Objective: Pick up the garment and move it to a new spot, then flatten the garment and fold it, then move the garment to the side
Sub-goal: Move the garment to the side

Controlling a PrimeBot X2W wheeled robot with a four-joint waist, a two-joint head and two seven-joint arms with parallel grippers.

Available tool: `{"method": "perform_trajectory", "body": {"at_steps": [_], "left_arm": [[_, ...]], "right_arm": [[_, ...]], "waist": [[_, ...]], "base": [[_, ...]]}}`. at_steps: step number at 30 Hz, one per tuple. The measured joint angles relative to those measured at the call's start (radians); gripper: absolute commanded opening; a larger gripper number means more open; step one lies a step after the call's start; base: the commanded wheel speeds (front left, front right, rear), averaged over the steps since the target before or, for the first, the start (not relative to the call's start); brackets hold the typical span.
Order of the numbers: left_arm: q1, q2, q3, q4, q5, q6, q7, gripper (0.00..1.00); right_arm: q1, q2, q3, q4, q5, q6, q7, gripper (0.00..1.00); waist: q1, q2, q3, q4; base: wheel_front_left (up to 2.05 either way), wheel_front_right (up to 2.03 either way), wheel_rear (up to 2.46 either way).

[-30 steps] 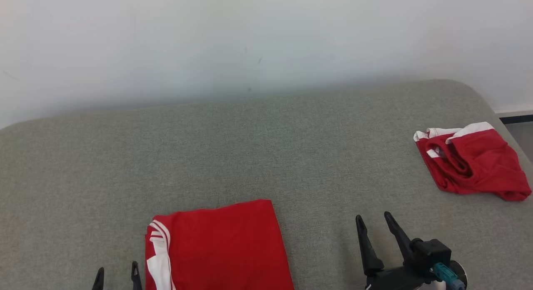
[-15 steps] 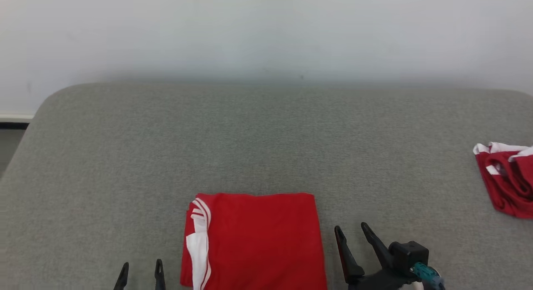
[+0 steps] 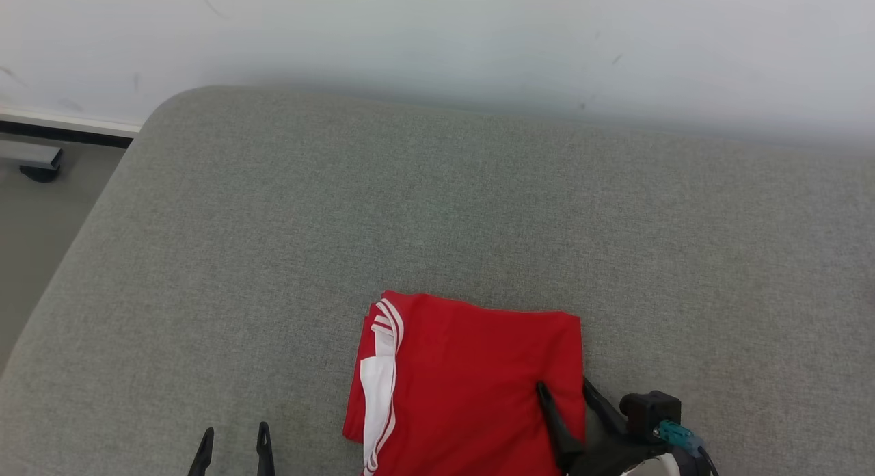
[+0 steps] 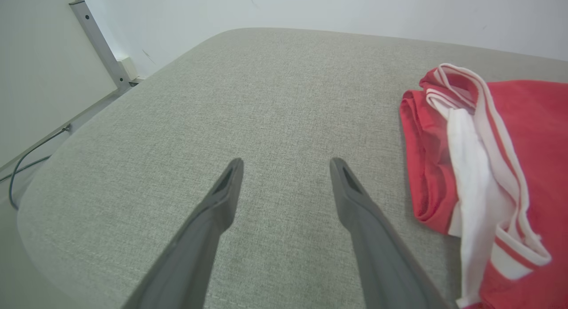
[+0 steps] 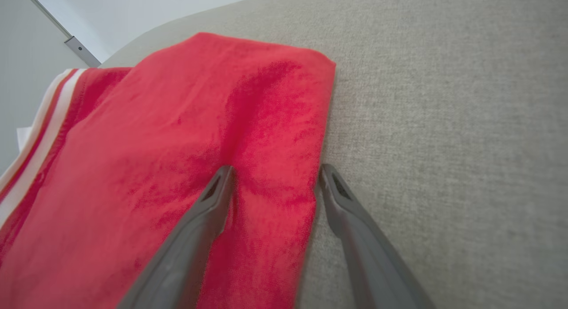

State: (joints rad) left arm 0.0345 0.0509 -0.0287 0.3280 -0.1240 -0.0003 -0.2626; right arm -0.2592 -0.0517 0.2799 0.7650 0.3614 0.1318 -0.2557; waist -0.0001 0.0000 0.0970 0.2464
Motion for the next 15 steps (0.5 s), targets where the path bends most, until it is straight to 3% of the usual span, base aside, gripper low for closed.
{"method": "perform_trajectory", "body": {"at_steps": [1,2,3,15], "left_arm": [[0.0,0.0,0.0,-0.002,-0.001,0.0,0.0,1.0],[0.0,0.0,0.0,-0.003,-0.002,0.002,0.0,1.0],[-0.001,0.0,0.0,-0.004,-0.003,0.006,0.0,1.0],[-0.002,0.0,0.017,-0.007,-0.01,0.008,0.0,1.0]], "right_arm": [[-0.01,0.0,0.008,0.007,0.007,0.0,-0.001,1.0],[-0.018,-0.001,0.018,0.016,0.007,0.0,-0.002,0.46],[-0.029,-0.001,0.023,0.026,0.009,0.0,-0.004,0.0],[-0.064,0.009,0.012,0.08,0.02,0.001,-0.009,0.0]], "waist": [[0.0,0.0,0.005,0.002],[0.0,0.0,0.009,0.002],[0.0001,0.0,0.011,0.0],[0.0,0.0,-0.001,-0.084]], "base": [[0.0,0.0,0.0],[0.0,0.0,0.0],[0.0,0.0,0.0],[0.0,0.0,0.0]]}}
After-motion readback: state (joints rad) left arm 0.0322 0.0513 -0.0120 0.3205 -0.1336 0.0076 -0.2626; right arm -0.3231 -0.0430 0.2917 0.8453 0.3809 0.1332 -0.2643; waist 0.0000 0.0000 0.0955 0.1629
